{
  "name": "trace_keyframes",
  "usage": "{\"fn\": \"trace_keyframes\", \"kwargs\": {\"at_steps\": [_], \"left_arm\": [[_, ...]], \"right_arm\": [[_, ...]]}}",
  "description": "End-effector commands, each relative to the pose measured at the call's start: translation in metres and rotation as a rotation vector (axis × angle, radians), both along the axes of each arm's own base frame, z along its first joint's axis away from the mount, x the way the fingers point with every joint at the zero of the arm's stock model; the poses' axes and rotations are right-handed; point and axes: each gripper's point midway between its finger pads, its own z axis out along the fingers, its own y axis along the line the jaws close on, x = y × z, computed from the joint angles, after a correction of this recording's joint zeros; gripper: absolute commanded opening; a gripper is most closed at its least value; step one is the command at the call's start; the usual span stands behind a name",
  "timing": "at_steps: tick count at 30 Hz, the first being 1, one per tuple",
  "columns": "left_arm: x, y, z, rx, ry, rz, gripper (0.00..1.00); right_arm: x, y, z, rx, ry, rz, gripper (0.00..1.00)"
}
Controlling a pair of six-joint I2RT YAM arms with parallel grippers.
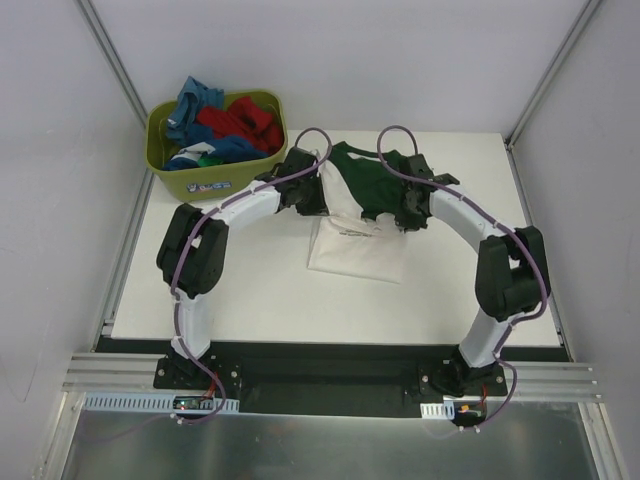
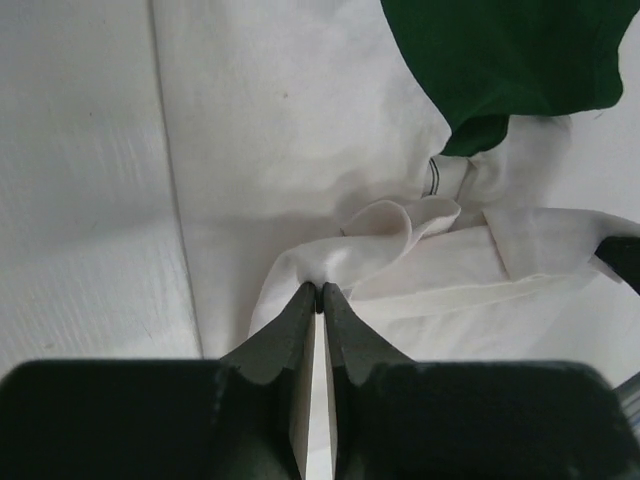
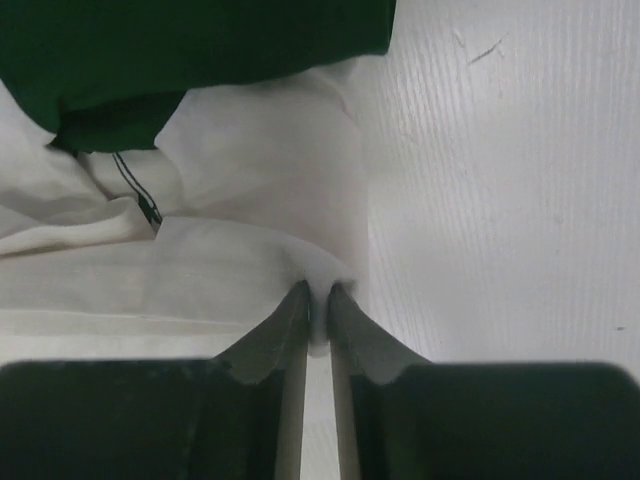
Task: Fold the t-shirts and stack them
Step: Fold the folded rectangular tshirt in 1/3 of the way
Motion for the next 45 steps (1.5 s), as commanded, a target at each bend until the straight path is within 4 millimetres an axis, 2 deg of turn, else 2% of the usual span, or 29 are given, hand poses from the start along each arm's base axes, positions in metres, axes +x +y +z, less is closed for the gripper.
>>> {"fn": "trace_keyframes", "kwargs": {"at_steps": [1, 2, 3, 5, 6, 7, 8, 9, 11, 12, 13, 14, 15, 16, 17, 18, 19, 20, 21, 23, 24, 26, 30, 33, 34, 36, 37, 38, 45], "left_arm": [[0.017, 0.008, 0.001, 0.043, -0.022, 0.011, 0.18], [0.016, 0.010, 0.001, 0.051, -0.020, 0.016, 0.27], [0.016, 0.012, 0.005, 0.053, -0.027, 0.021, 0.41], [0.012, 0.014, 0.009, 0.054, -0.026, 0.016, 0.61], [0.011, 0.015, 0.021, 0.046, -0.049, 0.021, 0.83], [0.008, 0.018, 0.024, 0.047, -0.052, 0.021, 0.99], [0.005, 0.019, 0.029, 0.044, -0.060, 0.019, 0.99], [0.001, 0.021, 0.044, 0.029, -0.084, 0.021, 0.99], [-0.012, 0.030, 0.042, 0.040, -0.073, 0.032, 0.99], [-0.018, 0.034, 0.057, 0.024, -0.099, 0.044, 0.99], [-0.030, 0.044, 0.045, 0.046, -0.072, 0.059, 0.99], [-0.037, 0.049, 0.044, 0.049, -0.067, 0.066, 1.00], [-0.045, 0.053, 0.057, 0.030, -0.087, 0.080, 0.99], [-0.060, 0.062, 0.042, 0.049, -0.052, 0.088, 0.99], [-0.068, 0.067, 0.041, 0.050, -0.048, 0.098, 0.99], [-0.076, 0.071, 0.050, 0.030, -0.066, 0.106, 1.00], [-0.089, 0.079, 0.036, 0.048, -0.037, 0.113, 0.99], [-0.096, 0.086, 0.044, 0.038, -0.058, 0.138, 0.99], [-0.108, 0.094, 0.030, 0.058, -0.031, 0.149, 0.99], [-0.119, 0.102, 0.035, 0.039, -0.046, 0.181, 0.99], [-0.129, 0.108, 0.024, 0.052, -0.027, 0.189, 0.99], [-0.137, 0.114, 0.026, 0.040, -0.040, 0.199, 0.99], [-0.151, 0.124, 0.015, 0.053, -0.031, 0.218, 0.99], [-0.156, 0.128, 0.008, 0.063, -0.015, 0.227, 0.99], [-0.157, 0.127, 0.007, 0.062, -0.012, 0.224, 0.99], [-0.158, 0.127, 0.005, 0.061, -0.006, 0.221, 0.99], [-0.158, 0.126, 0.006, 0.058, -0.004, 0.220, 0.99], [-0.158, 0.126, 0.006, 0.057, -0.005, 0.220, 0.99], [-0.159, 0.125, 0.001, 0.063, 0.013, 0.210, 0.99]], "right_arm": [[0.034, -0.001, 0.011, 0.034, -0.049, 0.006, 0.21], [0.034, -0.002, 0.006, 0.034, -0.029, 0.011, 0.24], [0.037, 0.001, 0.010, 0.056, -0.032, 0.024, 0.35], [0.036, 0.001, 0.012, 0.065, -0.013, 0.045, 0.62], [0.035, 0.001, 0.016, 0.072, -0.017, 0.049, 0.80], [0.031, 0.002, 0.017, 0.075, -0.014, 0.058, 0.93], [0.029, 0.003, 0.028, 0.090, -0.040, 0.064, 0.98], [0.025, 0.006, 0.033, 0.109, -0.050, 0.075, 0.97], [0.011, 0.009, 0.040, 0.144, -0.077, 0.092, 0.97], [0.004, 0.011, 0.040, 0.159, -0.078, 0.099, 0.97], [-0.003, 0.014, 0.041, 0.160, -0.085, 0.116, 0.97], [-0.016, 0.019, 0.041, 0.188, -0.081, 0.142, 0.97], [-0.024, 0.025, 0.040, 0.209, -0.075, 0.168, 0.97], [-0.032, 0.034, 0.040, 0.221, -0.074, 0.199, 0.97], [-0.037, 0.040, 0.041, 0.236, -0.083, 0.221, 0.97], [-0.047, 0.047, 0.033, 0.257, -0.057, 0.249, 0.97], [-0.055, 0.057, 0.028, 0.262, -0.043, 0.292, 0.97], [-0.058, 0.060, 0.025, 0.263, -0.029, 0.307, 0.97], [-0.061, 0.062, 0.021, 0.255, -0.018, 0.312, 0.97], [-0.061, 0.066, 0.011, 0.224, -0.005, 0.333, 0.97], [-0.059, 0.068, 0.009, 0.222, -0.002, 0.337, 0.97], [-0.054, 0.070, -0.001, 0.214, 0.018, 0.339, 0.97], [-0.037, 0.076, -0.010, 0.200, 0.014, 0.345, 0.97], [-0.012, 0.081, -0.011, 0.172, -0.027, 0.342, 0.97], [-0.006, 0.081, -0.019, 0.162, -0.022, 0.336, 0.97], [0.013, 0.084, -0.010, 0.149, -0.063, 0.312, 0.97], [0.022, 0.079, -0.014, 0.118, -0.070, 0.287, 0.97], [0.036, 0.077, -0.004, 0.103, -0.105, 0.258, 0.97], [0.076, 0.054, -0.001, 0.094, -0.131, 0.140, 0.97]]}}
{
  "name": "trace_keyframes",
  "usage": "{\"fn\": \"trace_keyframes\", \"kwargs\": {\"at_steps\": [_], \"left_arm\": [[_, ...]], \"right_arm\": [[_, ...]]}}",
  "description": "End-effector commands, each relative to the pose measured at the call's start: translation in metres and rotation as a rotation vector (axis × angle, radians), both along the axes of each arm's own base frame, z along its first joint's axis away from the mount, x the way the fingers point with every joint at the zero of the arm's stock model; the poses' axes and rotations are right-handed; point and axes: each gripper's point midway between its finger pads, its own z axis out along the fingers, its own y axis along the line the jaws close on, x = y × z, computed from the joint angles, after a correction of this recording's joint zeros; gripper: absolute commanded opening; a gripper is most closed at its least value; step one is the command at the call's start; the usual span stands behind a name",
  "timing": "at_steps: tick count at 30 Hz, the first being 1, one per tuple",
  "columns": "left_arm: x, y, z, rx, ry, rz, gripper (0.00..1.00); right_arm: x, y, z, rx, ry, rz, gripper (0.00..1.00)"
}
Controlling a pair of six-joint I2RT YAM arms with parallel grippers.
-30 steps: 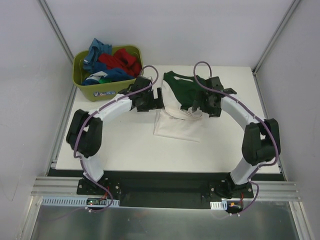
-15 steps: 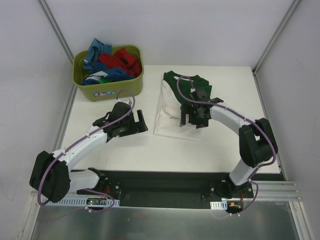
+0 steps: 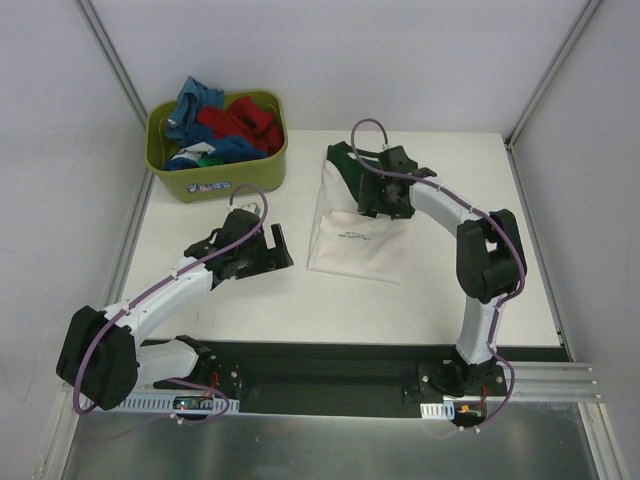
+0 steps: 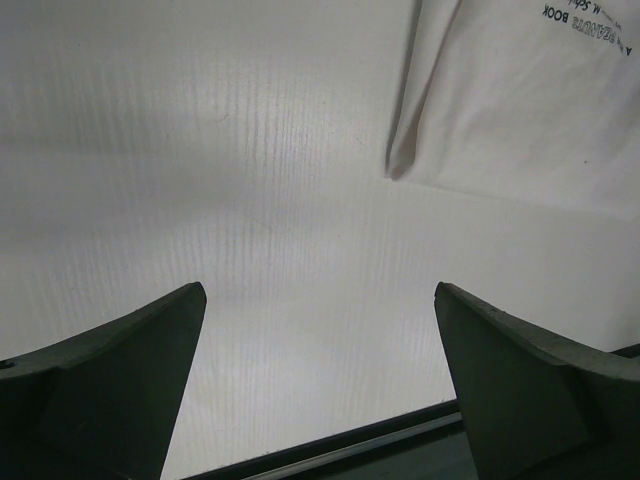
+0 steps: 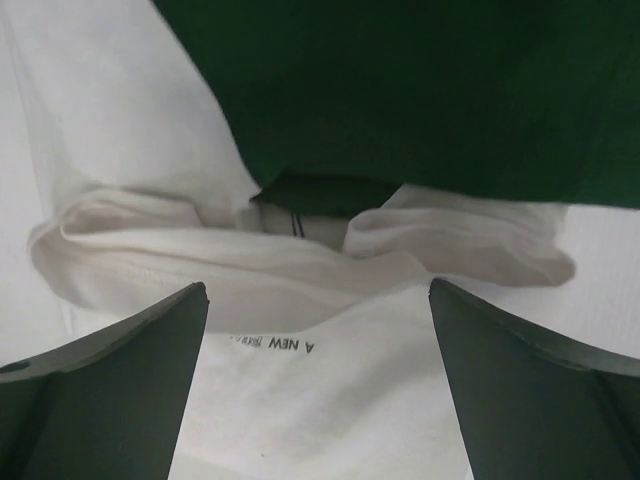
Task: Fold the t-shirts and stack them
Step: Fold the folded rectangular tshirt in 1/3 of the way
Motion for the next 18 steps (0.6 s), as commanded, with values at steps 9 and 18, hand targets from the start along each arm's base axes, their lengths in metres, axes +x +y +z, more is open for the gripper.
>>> {"fn": "trace_keyframes", "kwargs": {"at_steps": [9, 18], "left_arm": [[0.009, -0.012, -0.001, -0.021, 0.032, -0.015, 0.99], [0.009, -0.015, -0.007, -0.035, 0.055, -0.009, 0.99]], "right_arm": [[0.008, -0.024, 0.067, 0.043, -0.148, -0.021, 0.97], [-0.065, 0.049, 0.036, 0.145, -0.020, 0.214, 0.97]]}}
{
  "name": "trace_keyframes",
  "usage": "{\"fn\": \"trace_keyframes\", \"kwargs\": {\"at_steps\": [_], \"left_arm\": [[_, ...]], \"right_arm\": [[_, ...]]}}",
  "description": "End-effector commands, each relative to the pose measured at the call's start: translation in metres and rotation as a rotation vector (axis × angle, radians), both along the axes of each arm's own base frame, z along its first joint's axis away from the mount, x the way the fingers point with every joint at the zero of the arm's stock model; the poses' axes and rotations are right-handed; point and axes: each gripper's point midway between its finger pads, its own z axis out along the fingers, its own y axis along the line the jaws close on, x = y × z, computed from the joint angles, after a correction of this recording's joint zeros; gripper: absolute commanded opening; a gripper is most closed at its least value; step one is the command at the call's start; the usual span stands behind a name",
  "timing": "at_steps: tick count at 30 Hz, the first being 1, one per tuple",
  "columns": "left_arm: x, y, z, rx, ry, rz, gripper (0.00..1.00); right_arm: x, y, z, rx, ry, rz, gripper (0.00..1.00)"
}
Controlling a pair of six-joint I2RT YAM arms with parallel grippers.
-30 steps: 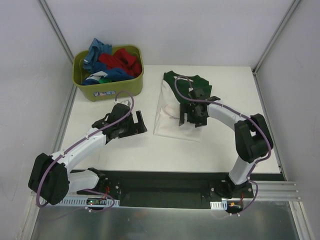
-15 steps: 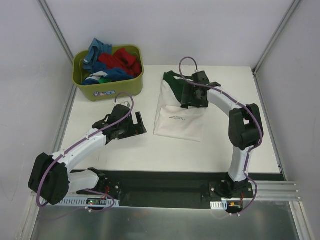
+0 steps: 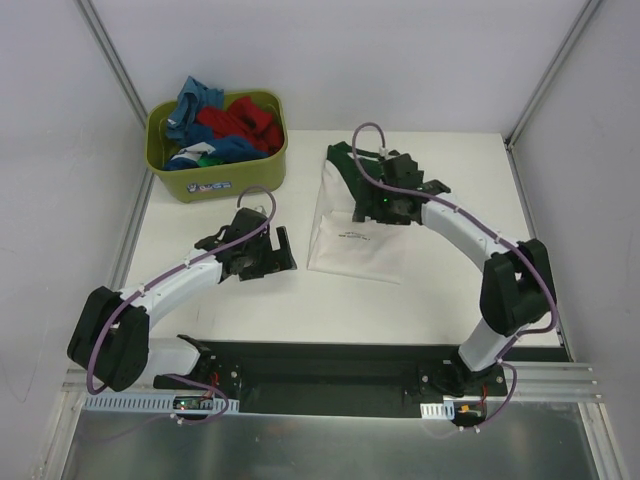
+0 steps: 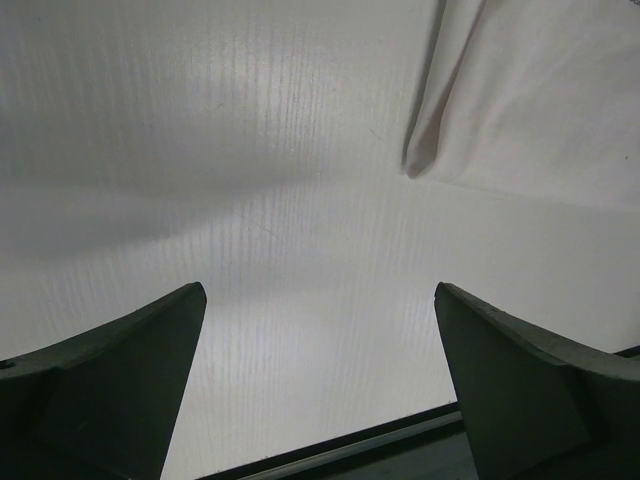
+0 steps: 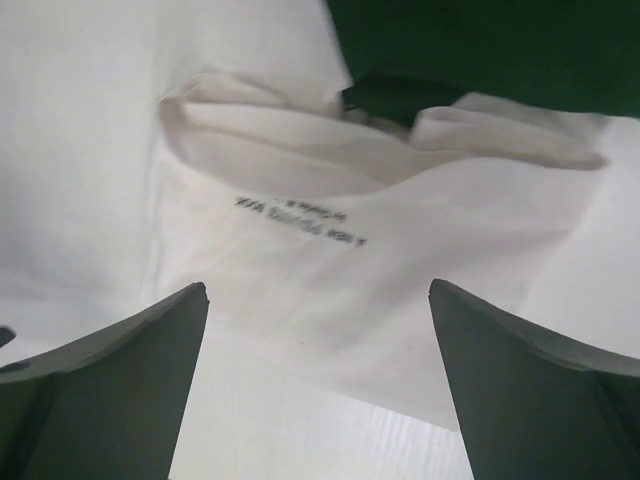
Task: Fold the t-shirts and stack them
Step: Fold the folded rectangular tshirt in 1/3 of the way
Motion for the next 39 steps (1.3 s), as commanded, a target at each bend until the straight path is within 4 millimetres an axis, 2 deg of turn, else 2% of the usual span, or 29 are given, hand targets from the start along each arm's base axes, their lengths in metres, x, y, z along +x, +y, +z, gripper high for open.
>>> {"fn": "trace_keyframes", "kwargs": {"at_steps": [1, 2, 3, 7, 9, 10, 12, 14, 15, 17, 20, 22, 23, 24, 26, 27, 29, 30, 32, 33, 34, 35, 36, 37, 38, 39], "left_arm": [[0.009, -0.008, 0.017, -0.054, -0.036, 0.008, 0.99], [0.007, -0.008, 0.016, -0.057, -0.032, 0.012, 0.99], [0.006, -0.007, 0.016, -0.060, -0.031, 0.014, 0.99], [0.002, -0.004, 0.017, -0.065, -0.042, 0.025, 0.99], [0.001, -0.005, 0.018, -0.068, -0.042, 0.021, 0.99], [0.001, -0.005, 0.019, -0.071, -0.042, 0.019, 0.99], [0.002, -0.007, 0.020, -0.078, -0.042, 0.012, 0.99], [0.002, -0.008, 0.020, -0.082, -0.038, 0.012, 0.99], [0.002, -0.009, 0.020, -0.083, -0.035, 0.012, 0.99], [0.002, -0.010, 0.018, -0.084, -0.029, 0.011, 0.99], [0.002, -0.012, 0.016, -0.090, -0.021, 0.003, 0.99], [0.004, -0.014, 0.015, -0.091, -0.019, -0.006, 0.99], [0.006, -0.016, 0.017, -0.093, -0.023, -0.012, 0.99], [0.008, -0.017, 0.018, -0.092, -0.026, -0.014, 0.99], [0.012, -0.021, 0.017, -0.097, -0.022, -0.032, 0.99], [0.013, -0.023, 0.016, -0.099, -0.020, -0.036, 0.99], [0.019, -0.029, 0.014, -0.114, -0.021, -0.053, 0.99], [0.020, -0.032, 0.014, -0.118, -0.021, -0.060, 0.99], [0.028, -0.038, 0.012, -0.126, -0.023, -0.076, 0.99], [0.029, -0.041, 0.011, -0.134, -0.019, -0.084, 0.99], [0.030, -0.043, 0.005, -0.128, 0.003, -0.092, 0.99], [0.035, -0.048, 0.007, -0.138, -0.002, -0.102, 0.99], [0.035, -0.050, -0.001, -0.138, 0.026, -0.110, 0.99], [0.036, -0.052, -0.003, -0.138, 0.032, -0.114, 0.99], [0.040, -0.055, -0.004, -0.141, 0.032, -0.116, 0.99], [0.040, -0.056, -0.012, -0.135, 0.056, -0.120, 0.99]], "right_arm": [[-0.023, 0.053, -0.030, 0.058, 0.087, 0.146, 0.97], [-0.019, 0.065, -0.025, 0.084, 0.082, 0.164, 0.97], [-0.018, 0.071, -0.036, 0.082, 0.113, 0.167, 0.97], [0.001, 0.086, -0.042, 0.104, 0.122, 0.161, 0.97], [0.012, 0.084, -0.049, 0.076, 0.119, 0.139, 0.97], [0.023, 0.086, -0.039, 0.082, 0.094, 0.131, 0.97], [0.039, 0.080, -0.040, 0.064, 0.067, 0.098, 0.97], [0.057, 0.081, -0.030, 0.071, 0.029, 0.076, 0.97], [0.064, 0.077, -0.036, 0.066, 0.037, 0.063, 0.97], [0.076, 0.076, -0.027, 0.079, 0.021, 0.050, 0.97], [0.081, 0.061, -0.022, 0.066, 0.017, 0.020, 0.97], [0.078, 0.053, -0.002, 0.057, -0.026, 0.008, 0.97], [0.074, 0.046, -0.002, 0.043, -0.028, 0.000, 0.97], [0.071, 0.042, 0.019, 0.050, -0.073, -0.005, 0.97], [0.065, 0.027, 0.031, 0.014, -0.114, -0.031, 0.97], [0.054, 0.019, 0.043, 0.012, -0.135, -0.040, 0.97], [0.042, 0.005, 0.050, -0.005, -0.155, -0.062, 0.97], [0.025, -0.006, 0.051, -0.013, -0.157, -0.071, 0.97], [0.012, -0.022, 0.052, -0.027, -0.167, -0.104, 0.97], [-0.006, -0.032, 0.047, -0.034, -0.154, -0.108, 0.97], [-0.014, -0.039, 0.045, -0.036, -0.147, -0.114, 0.97], [-0.023, -0.048, 0.050, -0.022, -0.158, -0.143, 0.97], [-0.030, -0.054, 0.046, -0.023, -0.151, -0.160, 0.97], [-0.045, -0.061, 0.027, -0.037, -0.110, -0.169, 0.97], [-0.052, -0.068, 0.029, -0.012, -0.109, -0.203, 0.97], [-0.061, -0.072, 0.023, -0.012, -0.086, -0.213, 0.97]]}}
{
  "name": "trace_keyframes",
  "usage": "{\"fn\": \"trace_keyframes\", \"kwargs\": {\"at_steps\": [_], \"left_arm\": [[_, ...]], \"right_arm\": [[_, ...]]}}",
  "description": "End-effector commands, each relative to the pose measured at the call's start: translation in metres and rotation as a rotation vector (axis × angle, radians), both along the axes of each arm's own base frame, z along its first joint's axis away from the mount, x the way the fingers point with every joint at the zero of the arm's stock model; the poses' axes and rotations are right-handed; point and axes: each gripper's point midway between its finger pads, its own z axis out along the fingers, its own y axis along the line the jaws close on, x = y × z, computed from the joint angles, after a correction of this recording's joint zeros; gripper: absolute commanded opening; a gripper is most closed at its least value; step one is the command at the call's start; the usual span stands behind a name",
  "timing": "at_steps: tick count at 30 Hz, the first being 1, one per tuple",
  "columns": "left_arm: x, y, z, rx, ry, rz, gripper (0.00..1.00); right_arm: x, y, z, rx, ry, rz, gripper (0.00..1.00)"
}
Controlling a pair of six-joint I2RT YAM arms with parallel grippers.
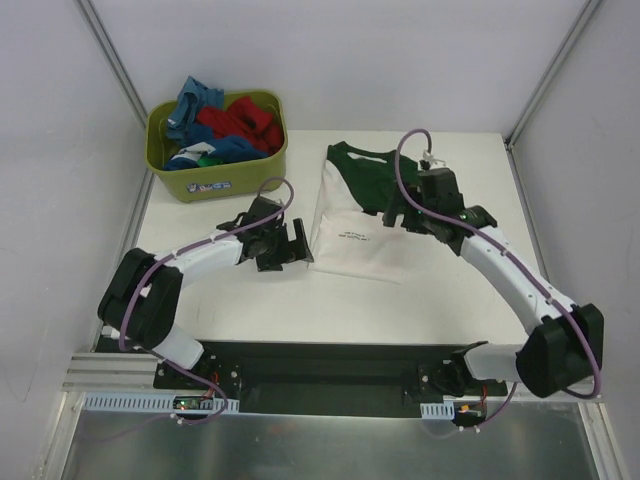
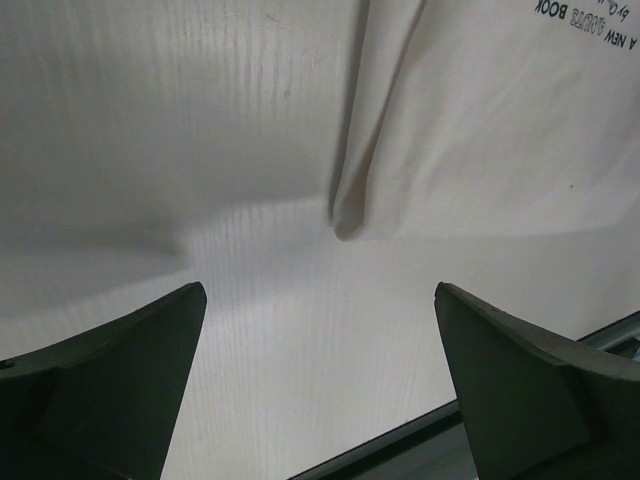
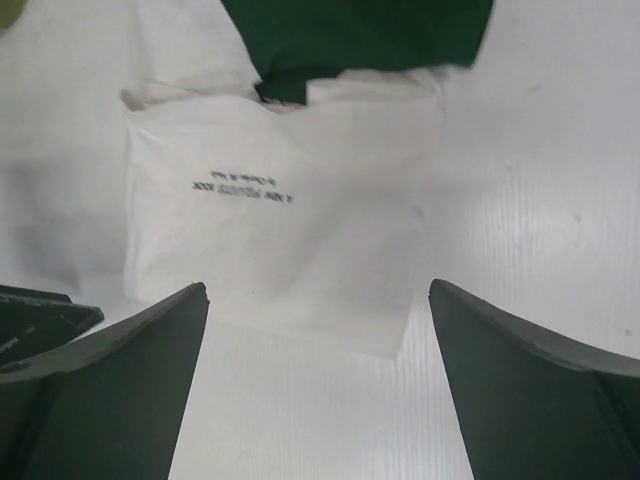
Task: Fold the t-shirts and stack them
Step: Fold the folded rectangular tshirt in 1/3 of the way, then grab one side of the 2/3 rectangular tshirt with both arms
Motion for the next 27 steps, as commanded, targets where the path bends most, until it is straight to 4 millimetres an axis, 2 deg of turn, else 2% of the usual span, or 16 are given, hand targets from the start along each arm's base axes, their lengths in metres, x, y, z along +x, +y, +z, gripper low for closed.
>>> {"fn": "trace_keyframes", "kwargs": {"at_steps": [1, 2, 3, 5, 9, 10, 11, 14, 19, 22, 27], "left_arm": [[0.017, -0.018, 0.001, -0.044, -0.012, -0.057, 0.98], [0.018, -0.019, -0.001, -0.045, -0.006, -0.059, 0.97], [0.019, -0.021, -0.009, -0.042, 0.014, -0.060, 0.95], [0.022, -0.024, -0.011, -0.047, 0.021, -0.063, 0.89], [0.025, -0.028, -0.024, -0.048, 0.057, -0.061, 0.79], [0.026, -0.031, -0.023, -0.058, 0.056, -0.065, 0.75], [0.024, -0.034, -0.023, -0.074, 0.069, -0.076, 0.64], [0.014, -0.032, -0.029, -0.081, 0.102, -0.078, 0.55], [-0.007, -0.020, -0.036, -0.075, 0.123, -0.050, 0.56], [-0.007, -0.021, -0.038, -0.082, 0.117, -0.046, 0.53], [-0.003, -0.029, -0.047, -0.093, 0.151, -0.076, 0.29]], "right_arm": [[-0.043, -0.032, -0.045, -0.020, 0.137, -0.093, 0.97], [-0.049, -0.037, -0.043, -0.010, 0.133, -0.105, 0.97], [-0.055, -0.040, -0.047, -0.005, 0.142, -0.118, 0.97], [-0.067, -0.047, -0.053, 0.004, 0.138, -0.130, 0.97], [-0.080, -0.050, -0.057, 0.021, 0.142, -0.125, 0.97], [-0.082, -0.049, -0.059, 0.025, 0.153, -0.120, 0.97], [-0.085, -0.050, -0.063, 0.022, 0.168, -0.122, 0.97], [-0.090, -0.050, -0.069, 0.024, 0.200, -0.128, 0.97], [-0.094, -0.048, -0.082, 0.032, 0.237, -0.135, 0.97], [-0.095, -0.041, -0.091, 0.057, 0.267, -0.120, 0.97], [-0.096, -0.034, -0.110, 0.077, 0.319, -0.109, 0.97]]}}
